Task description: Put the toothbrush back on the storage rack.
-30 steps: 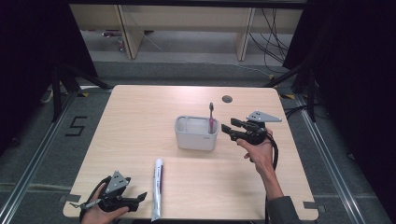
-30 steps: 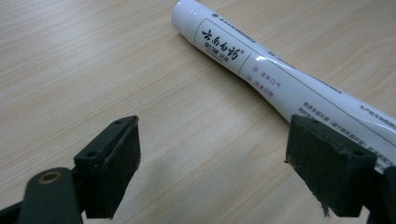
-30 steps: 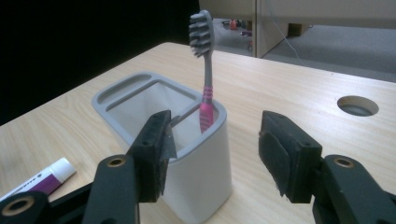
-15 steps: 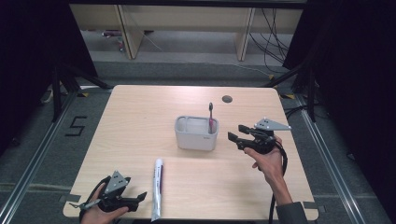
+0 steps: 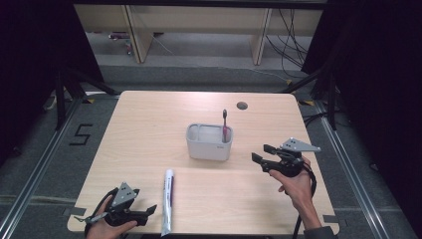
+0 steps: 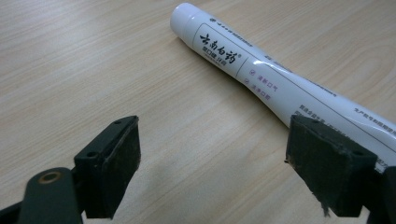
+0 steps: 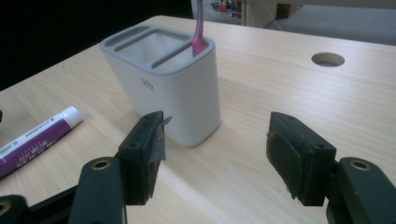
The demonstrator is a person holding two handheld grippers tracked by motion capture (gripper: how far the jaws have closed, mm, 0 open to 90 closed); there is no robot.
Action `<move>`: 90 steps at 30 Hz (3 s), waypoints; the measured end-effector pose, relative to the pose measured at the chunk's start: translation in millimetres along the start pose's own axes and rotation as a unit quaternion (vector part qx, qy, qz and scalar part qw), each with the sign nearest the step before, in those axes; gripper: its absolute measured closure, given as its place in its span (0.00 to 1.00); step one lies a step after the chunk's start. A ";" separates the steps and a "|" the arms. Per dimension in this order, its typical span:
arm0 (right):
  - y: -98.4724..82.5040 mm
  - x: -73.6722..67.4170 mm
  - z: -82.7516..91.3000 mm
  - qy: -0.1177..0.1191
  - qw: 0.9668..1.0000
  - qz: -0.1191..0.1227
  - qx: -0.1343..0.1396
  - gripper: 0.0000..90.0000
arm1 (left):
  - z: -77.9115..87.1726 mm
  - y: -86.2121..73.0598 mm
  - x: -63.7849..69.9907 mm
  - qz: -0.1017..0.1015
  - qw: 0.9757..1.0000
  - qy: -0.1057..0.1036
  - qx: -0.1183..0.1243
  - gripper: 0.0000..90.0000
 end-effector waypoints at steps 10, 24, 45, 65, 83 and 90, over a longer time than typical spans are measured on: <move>-22.3 -3.9 6.6 -0.003 1.000 -0.005 -0.026 0.41 | -1.5 0.0 1.8 0.003 1.000 -0.001 0.010 0.19; -35.0 -14.4 14.8 0.007 0.999 0.014 -0.029 0.37 | -1.5 0.0 2.8 0.002 1.000 -0.003 0.012 0.19; -61.3 -27.5 26.0 0.014 0.998 0.004 -0.069 0.34 | -1.3 0.2 3.3 -0.001 1.000 -0.004 0.009 0.19; -89.4 -34.2 40.2 0.016 0.994 0.037 -0.102 0.32 | -3.0 1.8 3.6 -0.002 1.000 -0.006 0.013 0.19; -103.6 -35.5 55.1 0.013 0.993 0.030 -0.117 0.31 | -4.1 2.0 4.0 -0.005 1.000 -0.006 0.006 0.19; -106.3 -33.1 58.8 0.013 0.992 0.042 -0.116 0.31 | -3.4 1.9 5.4 -0.015 1.000 0.000 0.002 0.19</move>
Point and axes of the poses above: each handheld gripper's, and its own axes: z roughly backward along the jaws, y roughly out of its top, x roughly to its right, the point moved 1 cm from there along -z, roughly forward along the jaws, and after that the axes turned 9 degrees about -y, right-handed, at the moved point
